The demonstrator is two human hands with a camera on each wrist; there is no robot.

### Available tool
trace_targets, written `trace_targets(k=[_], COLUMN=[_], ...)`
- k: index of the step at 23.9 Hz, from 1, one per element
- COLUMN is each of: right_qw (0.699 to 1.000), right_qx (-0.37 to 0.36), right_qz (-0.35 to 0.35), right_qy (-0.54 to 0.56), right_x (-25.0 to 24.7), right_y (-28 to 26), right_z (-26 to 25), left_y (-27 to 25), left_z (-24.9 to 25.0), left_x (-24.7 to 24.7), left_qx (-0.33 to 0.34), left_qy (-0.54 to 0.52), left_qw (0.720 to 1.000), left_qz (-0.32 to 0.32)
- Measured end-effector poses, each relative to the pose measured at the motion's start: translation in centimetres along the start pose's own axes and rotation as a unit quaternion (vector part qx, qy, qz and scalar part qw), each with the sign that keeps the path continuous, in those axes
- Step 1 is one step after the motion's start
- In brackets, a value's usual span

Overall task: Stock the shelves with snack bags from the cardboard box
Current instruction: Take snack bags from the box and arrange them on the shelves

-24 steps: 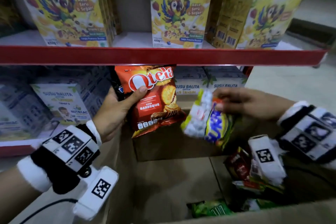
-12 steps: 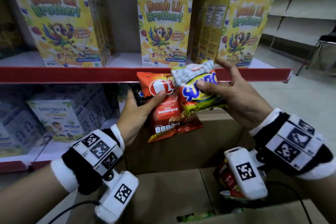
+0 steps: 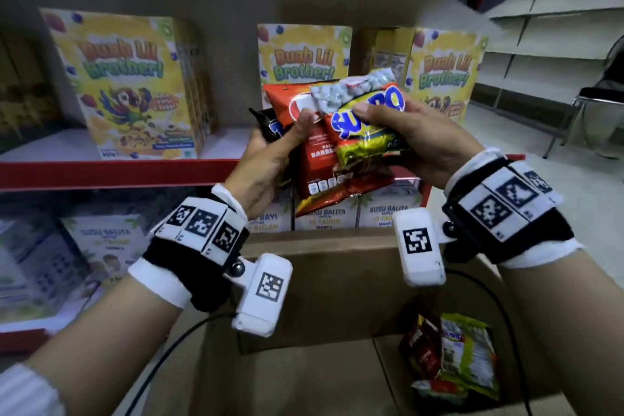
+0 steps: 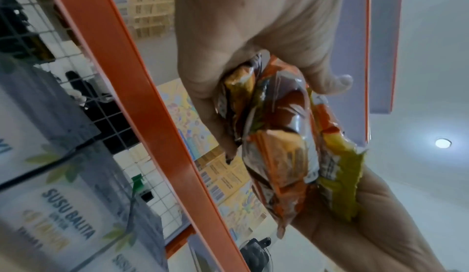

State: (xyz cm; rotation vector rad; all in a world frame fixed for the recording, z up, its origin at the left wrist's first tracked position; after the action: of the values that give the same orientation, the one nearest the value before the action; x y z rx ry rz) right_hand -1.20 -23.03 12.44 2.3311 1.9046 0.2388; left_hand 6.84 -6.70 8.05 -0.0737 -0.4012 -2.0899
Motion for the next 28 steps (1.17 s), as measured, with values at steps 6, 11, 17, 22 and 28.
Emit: trace_targets(k=[6, 11, 17, 22, 28], right_qw=[1.000, 1.000, 0.976, 0.980, 0.996], right_qx=[-0.013, -0.004, -0.090, -0.066, -0.037], right_qz=[-0.001, -0.006, 0.182, 0.080, -0.036], right_qy=[0.014, 0.003, 0.081, 0.172, 0.074], right_x=[-0.2, -1.0, -3.7, -2.3, -0.6], right_y=[-0.7, -1.4, -0.5, -0.5, -1.0], right_z=[0.4, 1.2, 1.5, 2.6, 3.9], left_y=[0.0, 0.0, 0.3, 0.6, 0.5], left_z=[-1.4, -2.4, -2.2, -2.4, -2.0], left_x=[-1.2, -2.5, -4.2, -4.3, -2.6], left_qx=[-0.002, 0.017, -0.005, 0.012, 0.050], left_qy=[0.003, 0.008, -0.025, 0.007, 0.079], left_qw=[1.000, 1.000, 1.000, 1.000, 0.995], left_qz=[-0.014, 0.009, -0.011, -0.002, -0.034])
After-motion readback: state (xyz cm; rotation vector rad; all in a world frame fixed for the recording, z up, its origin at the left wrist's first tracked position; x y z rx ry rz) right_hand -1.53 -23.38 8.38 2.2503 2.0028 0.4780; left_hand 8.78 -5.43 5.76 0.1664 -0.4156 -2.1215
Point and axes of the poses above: each hand's wrist, its own y-axis towards the middle knuckle, its own x-axis out of the palm, z = x × y, the point moved 3 cm from there along y, towards the middle knuckle, and after that the axes turned 2 degrees about y, right-handed, at the moved point
